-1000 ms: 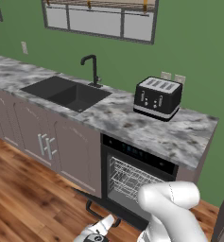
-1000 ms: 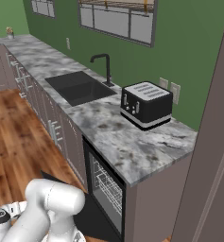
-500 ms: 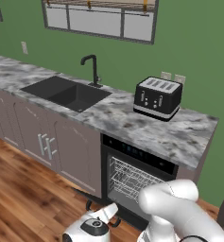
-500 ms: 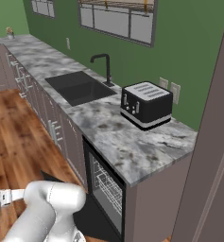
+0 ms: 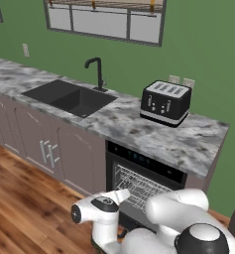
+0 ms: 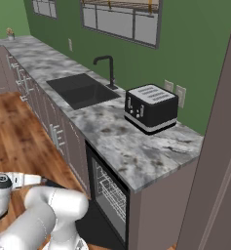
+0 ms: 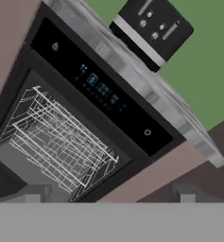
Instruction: Open the dishwasher door and pull out the top rack.
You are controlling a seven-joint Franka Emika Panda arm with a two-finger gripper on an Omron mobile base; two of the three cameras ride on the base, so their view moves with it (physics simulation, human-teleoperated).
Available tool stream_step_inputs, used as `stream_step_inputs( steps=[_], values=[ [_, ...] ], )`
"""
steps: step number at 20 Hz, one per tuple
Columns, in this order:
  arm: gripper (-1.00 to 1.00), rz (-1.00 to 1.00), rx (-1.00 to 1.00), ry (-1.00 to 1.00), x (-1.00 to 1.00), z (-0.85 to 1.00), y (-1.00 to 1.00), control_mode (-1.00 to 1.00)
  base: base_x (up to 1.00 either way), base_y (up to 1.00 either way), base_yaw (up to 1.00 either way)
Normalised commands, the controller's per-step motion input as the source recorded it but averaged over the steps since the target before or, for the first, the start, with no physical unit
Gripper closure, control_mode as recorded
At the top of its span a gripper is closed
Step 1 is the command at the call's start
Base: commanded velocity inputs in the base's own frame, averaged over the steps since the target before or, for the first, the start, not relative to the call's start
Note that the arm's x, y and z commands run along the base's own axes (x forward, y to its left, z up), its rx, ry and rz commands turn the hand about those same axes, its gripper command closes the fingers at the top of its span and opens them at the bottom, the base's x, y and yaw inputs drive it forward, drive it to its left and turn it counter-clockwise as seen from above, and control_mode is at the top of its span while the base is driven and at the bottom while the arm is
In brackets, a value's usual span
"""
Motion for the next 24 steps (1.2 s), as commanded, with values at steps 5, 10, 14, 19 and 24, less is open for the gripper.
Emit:
stream_step_inputs(
  steps=[5, 10, 14, 19, 24],
  values=[
    [-1.0, -0.22, 0.0, 0.09, 0.65, 0.01, -0.15, -1.0, 0.0, 0.0, 0.0],
    [-1.0, -0.19, 0.0, 0.03, 0.5, -0.05, -0.1, -1.0, 0.0, 0.0, 0.0],
    [-1.0, -0.15, 0.0, -0.01, 0.2, -0.09, -0.04, -1.0, 0.0, 0.0, 0.0],
    [-1.0, -0.09, 0.0, -0.1, 0.0, -0.09, -0.03, -1.0, 0.0, 0.0, 0.0],
    [-1.0, -0.03, 0.01, -0.02, 0.0, -0.09, -0.2, -1.0, 0.0, 0.0, 0.0]
  ],
)
